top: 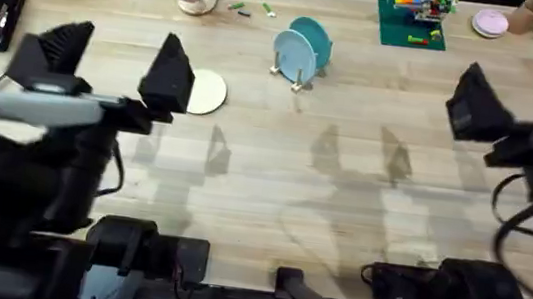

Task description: Pick up the plates from the table one by one and place each into a slot on the dish rack.

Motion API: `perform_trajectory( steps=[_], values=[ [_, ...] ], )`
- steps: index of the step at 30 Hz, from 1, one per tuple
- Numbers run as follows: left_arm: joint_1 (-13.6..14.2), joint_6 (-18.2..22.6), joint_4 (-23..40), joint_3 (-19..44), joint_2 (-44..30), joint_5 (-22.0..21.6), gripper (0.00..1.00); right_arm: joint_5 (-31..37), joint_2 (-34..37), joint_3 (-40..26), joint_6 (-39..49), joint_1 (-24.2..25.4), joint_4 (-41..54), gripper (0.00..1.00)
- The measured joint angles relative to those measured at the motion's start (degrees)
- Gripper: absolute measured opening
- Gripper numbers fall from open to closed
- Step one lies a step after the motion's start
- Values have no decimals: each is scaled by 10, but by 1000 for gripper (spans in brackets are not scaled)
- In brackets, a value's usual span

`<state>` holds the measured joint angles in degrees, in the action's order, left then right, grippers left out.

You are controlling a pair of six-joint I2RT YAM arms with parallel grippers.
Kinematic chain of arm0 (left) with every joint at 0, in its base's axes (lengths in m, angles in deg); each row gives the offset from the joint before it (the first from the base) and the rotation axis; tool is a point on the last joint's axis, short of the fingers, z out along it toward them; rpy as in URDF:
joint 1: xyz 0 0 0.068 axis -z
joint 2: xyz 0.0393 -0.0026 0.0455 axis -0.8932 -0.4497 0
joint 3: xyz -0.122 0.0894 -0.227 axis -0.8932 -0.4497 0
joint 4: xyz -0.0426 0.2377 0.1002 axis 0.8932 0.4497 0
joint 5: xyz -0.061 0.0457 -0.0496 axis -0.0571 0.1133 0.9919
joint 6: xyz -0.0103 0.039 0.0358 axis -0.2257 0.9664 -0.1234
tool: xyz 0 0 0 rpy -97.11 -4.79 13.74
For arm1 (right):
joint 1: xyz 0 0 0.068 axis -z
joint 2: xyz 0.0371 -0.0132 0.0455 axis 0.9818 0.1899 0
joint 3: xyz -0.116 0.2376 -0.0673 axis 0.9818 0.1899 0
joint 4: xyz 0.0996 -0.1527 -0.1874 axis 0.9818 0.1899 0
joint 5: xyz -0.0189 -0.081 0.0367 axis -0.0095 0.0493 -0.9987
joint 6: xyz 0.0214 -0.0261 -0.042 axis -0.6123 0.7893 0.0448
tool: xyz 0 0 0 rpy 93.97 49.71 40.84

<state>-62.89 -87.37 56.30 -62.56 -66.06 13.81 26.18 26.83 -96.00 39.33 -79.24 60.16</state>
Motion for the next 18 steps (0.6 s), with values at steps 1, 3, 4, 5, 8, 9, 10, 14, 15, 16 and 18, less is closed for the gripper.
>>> perform_trajectory(
  steps=[1,3,4,5,8,9,10,14,15,16,18],
  values=[
    [0,-2,20,22,-15,0,993,0,24,-26,0,0,18,993],
    [0,-9,64,74,-51,0,994,0,69,-74,0,0,59,993],
    [0,-14,87,100,-70,0,993,0,93,-101,0,0,85,993],
    [0,-18,108,124,-88,-1,993,0,113,-124,0,0,111,993],
    [0,-26,175,201,-149,-1,993,0,182,-202,0,0,187,993],
    [0,-28,197,224,-168,-1,993,0,203,-227,0,0,211,993],
    [0,-30,222,249,-189,-1,993,0,225,-251,0,0,232,993],
    [0,-32,300,334,-271,6,993,0,304,-334,0,-2,305,993],
    [0,-32,318,354,-294,10,992,0,326,-356,0,-5,322,993],
    [0,-32,333,370,-314,14,993,0,343,-373,0,-8,334,993],
    [0,-34,364,402,-357,22,993,0,383,-408,0,-17,361,993]
  ],
)
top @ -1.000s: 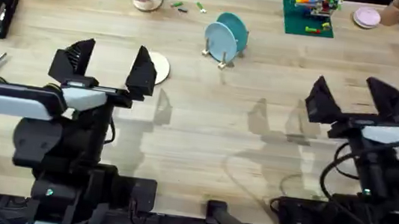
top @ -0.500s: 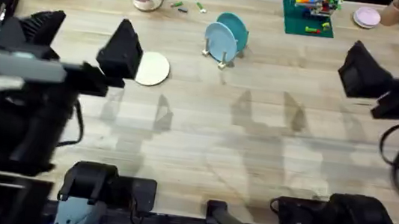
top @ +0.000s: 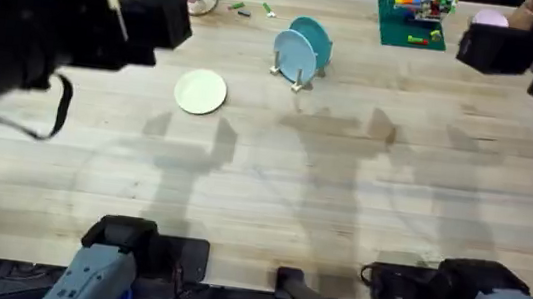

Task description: Pick up the plates from the table one by one and place each into a slot on the dish rack.

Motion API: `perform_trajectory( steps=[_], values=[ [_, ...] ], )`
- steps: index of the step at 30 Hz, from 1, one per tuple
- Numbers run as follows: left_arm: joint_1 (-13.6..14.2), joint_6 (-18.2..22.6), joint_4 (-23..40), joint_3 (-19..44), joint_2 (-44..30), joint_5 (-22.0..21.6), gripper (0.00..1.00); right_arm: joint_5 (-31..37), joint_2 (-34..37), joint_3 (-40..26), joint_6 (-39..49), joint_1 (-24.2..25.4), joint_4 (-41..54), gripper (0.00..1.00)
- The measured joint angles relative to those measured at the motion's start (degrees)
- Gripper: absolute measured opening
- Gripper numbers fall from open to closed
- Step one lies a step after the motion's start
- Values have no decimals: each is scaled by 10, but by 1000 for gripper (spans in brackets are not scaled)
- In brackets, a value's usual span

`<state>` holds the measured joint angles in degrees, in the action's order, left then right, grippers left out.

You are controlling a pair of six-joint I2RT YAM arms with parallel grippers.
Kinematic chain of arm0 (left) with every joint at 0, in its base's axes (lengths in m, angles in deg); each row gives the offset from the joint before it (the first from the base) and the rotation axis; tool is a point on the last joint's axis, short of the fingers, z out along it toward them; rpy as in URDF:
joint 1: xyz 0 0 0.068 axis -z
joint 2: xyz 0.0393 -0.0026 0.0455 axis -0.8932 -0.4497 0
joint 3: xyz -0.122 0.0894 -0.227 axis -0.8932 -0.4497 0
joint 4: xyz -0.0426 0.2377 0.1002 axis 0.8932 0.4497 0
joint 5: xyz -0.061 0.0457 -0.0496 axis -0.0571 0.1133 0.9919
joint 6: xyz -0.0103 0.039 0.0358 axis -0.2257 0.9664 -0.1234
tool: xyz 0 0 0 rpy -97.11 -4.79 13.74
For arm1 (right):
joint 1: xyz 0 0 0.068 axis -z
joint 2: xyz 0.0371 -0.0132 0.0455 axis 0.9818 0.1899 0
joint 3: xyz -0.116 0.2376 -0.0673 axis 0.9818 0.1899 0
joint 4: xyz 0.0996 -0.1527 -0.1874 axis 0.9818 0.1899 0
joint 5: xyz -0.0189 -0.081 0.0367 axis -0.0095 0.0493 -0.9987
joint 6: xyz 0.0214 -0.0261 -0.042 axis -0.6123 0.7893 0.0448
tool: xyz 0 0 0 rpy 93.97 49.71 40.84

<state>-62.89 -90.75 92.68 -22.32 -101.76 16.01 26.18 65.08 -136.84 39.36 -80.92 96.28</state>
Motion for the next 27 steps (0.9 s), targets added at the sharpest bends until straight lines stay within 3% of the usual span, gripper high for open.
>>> perform_trajectory(
  steps=[6,12,27],
  values=[
    [0,-8,62,67,-112,12,993,0,111,-89,15,-26,76,993],
    [0,-11,82,89,-190,31,993,0,187,-128,19,-47,95,993],
    [0,-13,86,91,-213,39,993,0,197,-133,24,-58,94,994]
  ],
)
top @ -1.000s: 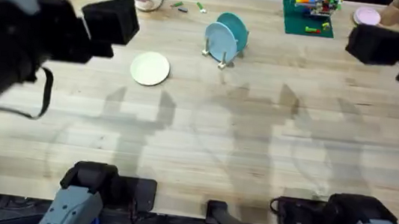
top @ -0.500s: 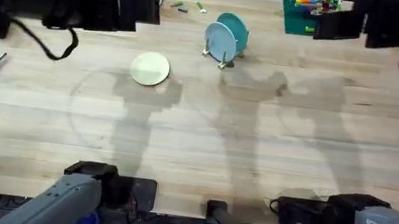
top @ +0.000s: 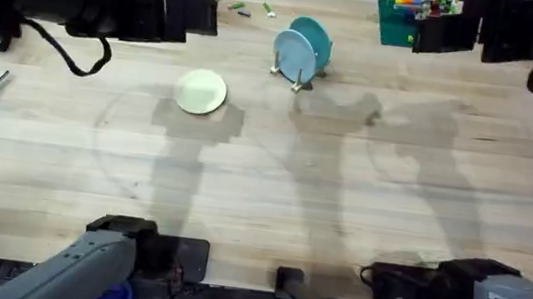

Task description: Pick up the plates from the table one by one and place each into a slot on the dish rack.

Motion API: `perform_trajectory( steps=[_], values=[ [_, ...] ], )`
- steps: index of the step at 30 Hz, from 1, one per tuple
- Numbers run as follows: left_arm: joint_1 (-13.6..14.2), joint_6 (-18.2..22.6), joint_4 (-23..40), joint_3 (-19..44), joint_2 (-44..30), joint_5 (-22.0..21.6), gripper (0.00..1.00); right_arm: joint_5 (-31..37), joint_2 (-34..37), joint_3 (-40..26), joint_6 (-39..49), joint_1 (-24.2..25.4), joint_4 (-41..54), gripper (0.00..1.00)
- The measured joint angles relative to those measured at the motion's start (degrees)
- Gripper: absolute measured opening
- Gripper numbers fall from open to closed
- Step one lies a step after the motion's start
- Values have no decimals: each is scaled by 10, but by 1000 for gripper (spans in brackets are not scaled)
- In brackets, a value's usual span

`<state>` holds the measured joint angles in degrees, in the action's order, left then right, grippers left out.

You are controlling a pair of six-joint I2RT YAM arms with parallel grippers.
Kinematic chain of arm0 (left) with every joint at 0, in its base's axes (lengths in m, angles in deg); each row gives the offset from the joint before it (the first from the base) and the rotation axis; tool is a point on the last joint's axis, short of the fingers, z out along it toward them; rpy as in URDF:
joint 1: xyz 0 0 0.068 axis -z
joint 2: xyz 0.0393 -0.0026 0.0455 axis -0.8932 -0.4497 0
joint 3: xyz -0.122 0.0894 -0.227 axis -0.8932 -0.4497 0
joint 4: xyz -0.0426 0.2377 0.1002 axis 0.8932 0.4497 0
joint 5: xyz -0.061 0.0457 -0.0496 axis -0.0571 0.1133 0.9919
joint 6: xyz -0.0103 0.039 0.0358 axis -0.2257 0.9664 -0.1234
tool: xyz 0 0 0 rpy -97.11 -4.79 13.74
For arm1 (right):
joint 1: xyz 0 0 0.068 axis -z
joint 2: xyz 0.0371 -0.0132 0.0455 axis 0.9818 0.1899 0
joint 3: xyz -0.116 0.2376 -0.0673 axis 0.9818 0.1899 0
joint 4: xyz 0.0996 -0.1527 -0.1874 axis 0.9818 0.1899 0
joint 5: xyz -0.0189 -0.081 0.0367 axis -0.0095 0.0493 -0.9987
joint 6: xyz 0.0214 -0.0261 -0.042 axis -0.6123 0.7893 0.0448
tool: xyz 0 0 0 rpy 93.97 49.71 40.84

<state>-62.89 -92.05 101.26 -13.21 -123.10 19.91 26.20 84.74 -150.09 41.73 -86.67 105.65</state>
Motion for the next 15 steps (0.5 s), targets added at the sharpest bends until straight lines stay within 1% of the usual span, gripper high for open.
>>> perform_trajectory(
  steps=[2,3,4,8,9,10,12,14,15],
  values=[
    [0,0,0,0,0,0,992,0,0,0,0,0,0,994],
    [0,-3,0,0,0,0,931,0,0,0,0,0,0,995],
    [0,-2,0,0,0,1,793,0,0,0,0,0,0,995],
    [0,-2,5,0,0,1,154,0,0,0,0,0,0,993],
    [0,0,7,0,0,1,73,0,0,-1,0,0,0,993],
    [0,0,9,0,0,2,51,0,0,-1,0,0,0,993],
    [-3,4,11,0,0,16,43,0,0,-1,0,0,0,994],
    [-13,18,12,0,0,46,42,0,0,-1,0,0,0,994],
    [-23,27,12,0,0,66,42,0,0,-1,0,0,0,994]
  ],
)
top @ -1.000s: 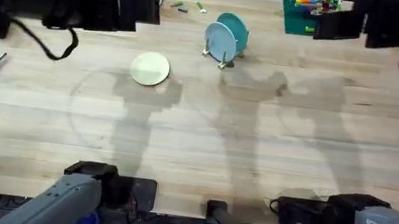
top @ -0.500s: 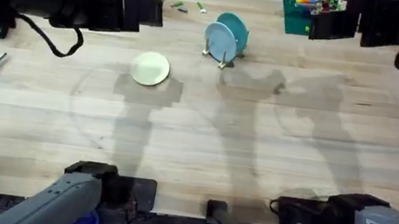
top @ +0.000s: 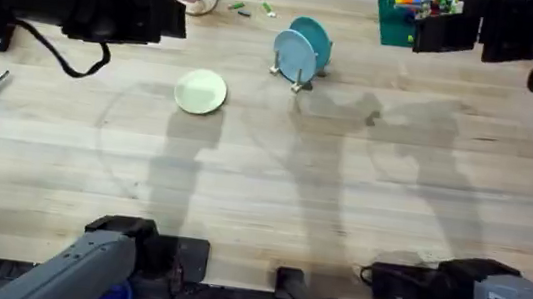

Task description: Pick up the plates from the table one by one and place each into a slot on the dish rack.

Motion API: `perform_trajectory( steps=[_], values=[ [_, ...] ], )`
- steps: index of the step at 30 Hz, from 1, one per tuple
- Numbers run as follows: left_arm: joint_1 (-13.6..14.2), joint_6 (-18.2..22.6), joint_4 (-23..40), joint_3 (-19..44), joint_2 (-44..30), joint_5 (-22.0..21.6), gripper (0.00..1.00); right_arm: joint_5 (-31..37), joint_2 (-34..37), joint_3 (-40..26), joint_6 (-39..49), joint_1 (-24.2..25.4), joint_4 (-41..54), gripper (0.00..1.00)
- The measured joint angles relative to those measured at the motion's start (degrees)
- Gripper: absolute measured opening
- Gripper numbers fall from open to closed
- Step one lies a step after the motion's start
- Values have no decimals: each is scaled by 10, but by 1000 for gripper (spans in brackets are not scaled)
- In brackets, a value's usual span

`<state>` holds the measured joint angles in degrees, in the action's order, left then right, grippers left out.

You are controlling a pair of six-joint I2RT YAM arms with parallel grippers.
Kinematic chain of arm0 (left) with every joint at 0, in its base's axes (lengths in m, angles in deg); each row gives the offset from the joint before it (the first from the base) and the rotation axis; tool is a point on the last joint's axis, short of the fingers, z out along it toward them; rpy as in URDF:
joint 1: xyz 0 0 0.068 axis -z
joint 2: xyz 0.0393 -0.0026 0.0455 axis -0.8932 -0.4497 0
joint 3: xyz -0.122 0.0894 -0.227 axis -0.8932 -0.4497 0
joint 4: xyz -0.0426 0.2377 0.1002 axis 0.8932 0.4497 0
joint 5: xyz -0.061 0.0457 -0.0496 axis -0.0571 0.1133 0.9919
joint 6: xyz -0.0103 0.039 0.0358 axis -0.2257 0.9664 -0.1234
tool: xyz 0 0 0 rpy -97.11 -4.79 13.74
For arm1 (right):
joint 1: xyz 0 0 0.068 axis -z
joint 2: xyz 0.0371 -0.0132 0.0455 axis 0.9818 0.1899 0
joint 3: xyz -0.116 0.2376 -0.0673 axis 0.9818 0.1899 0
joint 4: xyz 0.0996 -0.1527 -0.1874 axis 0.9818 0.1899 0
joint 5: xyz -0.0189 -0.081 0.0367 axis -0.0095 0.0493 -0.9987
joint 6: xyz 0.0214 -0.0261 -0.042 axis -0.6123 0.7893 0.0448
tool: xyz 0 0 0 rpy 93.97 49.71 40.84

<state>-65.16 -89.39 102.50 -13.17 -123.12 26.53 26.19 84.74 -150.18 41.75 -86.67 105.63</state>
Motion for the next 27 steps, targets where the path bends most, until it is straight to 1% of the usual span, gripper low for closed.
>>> perform_trajectory(
  steps=[2,4,7,10,14,18,21,23,27],
  values=[
    [-24,17,7,0,0,34,42,0,0,0,0,0,0,995],
    [-56,38,23,0,-1,65,42,0,0,0,0,0,0,995],
    [-107,85,57,2,-14,111,42,0,0,0,0,0,0,993],
    [-149,123,72,2,-34,144,42,0,0,0,0,0,0,993],
    [-196,161,73,2,-64,188,42,0,0,0,0,0,0,993],
    [-227,196,78,2,-101,236,42,0,0,0,0,0,0,993],
    [-246,230,101,3,-136,266,42,0,0,0,0,0,0,995],
    [-256,251,111,3,-161,282,42,0,0,0,0,0,0,993],
    [-280,284,112,2,-212,304,42,0,0,0,0,0,1,993]
  ],
)
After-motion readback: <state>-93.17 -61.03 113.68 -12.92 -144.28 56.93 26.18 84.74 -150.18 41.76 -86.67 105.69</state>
